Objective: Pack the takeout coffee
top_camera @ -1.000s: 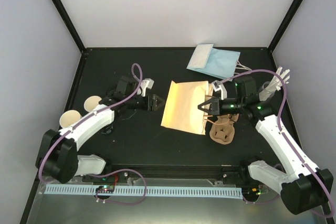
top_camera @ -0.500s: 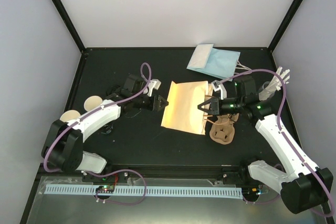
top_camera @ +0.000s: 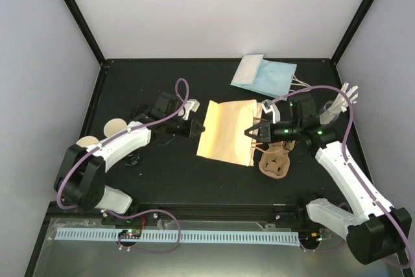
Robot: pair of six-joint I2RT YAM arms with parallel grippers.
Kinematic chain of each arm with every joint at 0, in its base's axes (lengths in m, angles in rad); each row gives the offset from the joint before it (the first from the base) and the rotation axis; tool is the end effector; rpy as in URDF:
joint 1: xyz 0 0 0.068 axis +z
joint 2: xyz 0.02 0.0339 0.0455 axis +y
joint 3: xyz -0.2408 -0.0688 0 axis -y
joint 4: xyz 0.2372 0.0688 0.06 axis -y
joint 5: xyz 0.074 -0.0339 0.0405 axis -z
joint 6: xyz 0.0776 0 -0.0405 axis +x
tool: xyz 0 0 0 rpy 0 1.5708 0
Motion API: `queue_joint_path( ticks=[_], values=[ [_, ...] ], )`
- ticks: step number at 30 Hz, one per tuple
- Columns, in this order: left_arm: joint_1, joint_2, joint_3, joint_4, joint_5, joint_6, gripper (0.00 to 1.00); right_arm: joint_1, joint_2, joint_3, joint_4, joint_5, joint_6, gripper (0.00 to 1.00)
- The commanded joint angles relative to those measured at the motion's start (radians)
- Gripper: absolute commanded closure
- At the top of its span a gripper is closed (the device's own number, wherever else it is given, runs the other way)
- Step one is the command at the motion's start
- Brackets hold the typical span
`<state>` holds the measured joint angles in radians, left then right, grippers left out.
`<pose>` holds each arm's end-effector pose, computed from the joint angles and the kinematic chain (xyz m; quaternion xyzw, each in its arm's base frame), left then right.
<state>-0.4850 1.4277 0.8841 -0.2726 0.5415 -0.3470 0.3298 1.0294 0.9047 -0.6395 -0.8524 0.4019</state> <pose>0.2609 -0.1827 0.1781 0.1601 0.8869 -0.3709 0.2242 0.1978 0.1294 0.2633 -0.1320 0.8428 0.4829 0.1977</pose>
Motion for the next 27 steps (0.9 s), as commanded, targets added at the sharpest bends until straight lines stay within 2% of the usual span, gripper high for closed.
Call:
queue_joint_path(
  ticks=[1, 6, 13, 20, 24, 27],
  values=[
    [0.054, -0.021, -0.013, 0.019, 0.084, -0.015, 0.99, 0.002, -0.020, 0.038, -0.028, 0.016, -0.019, 0.99],
    [0.198, -0.025, -0.162, 0.203, 0.312, -0.101, 0.98, 0.000, -0.064, 0.057, -0.076, 0.018, -0.029, 0.99],
    [0.244, -0.011, -0.223, 0.254, 0.353, -0.139, 0.98, -0.006, -0.109, 0.063, -0.095, 0.037, -0.025, 0.99],
    [0.246, 0.002, -0.228, 0.281, 0.382, -0.165, 0.98, -0.006, -0.098, 0.054, -0.058, -0.014, -0.007, 0.99],
    [0.240, -0.002, -0.228, 0.290, 0.381, -0.169, 0.90, -0.005, -0.065, 0.085, -0.058, -0.036, -0.001, 0.99],
    [0.233, -0.019, -0.226, 0.285, 0.374, -0.163, 0.76, -0.002, -0.037, 0.129, -0.084, 0.002, 0.004, 0.99]
  ],
)
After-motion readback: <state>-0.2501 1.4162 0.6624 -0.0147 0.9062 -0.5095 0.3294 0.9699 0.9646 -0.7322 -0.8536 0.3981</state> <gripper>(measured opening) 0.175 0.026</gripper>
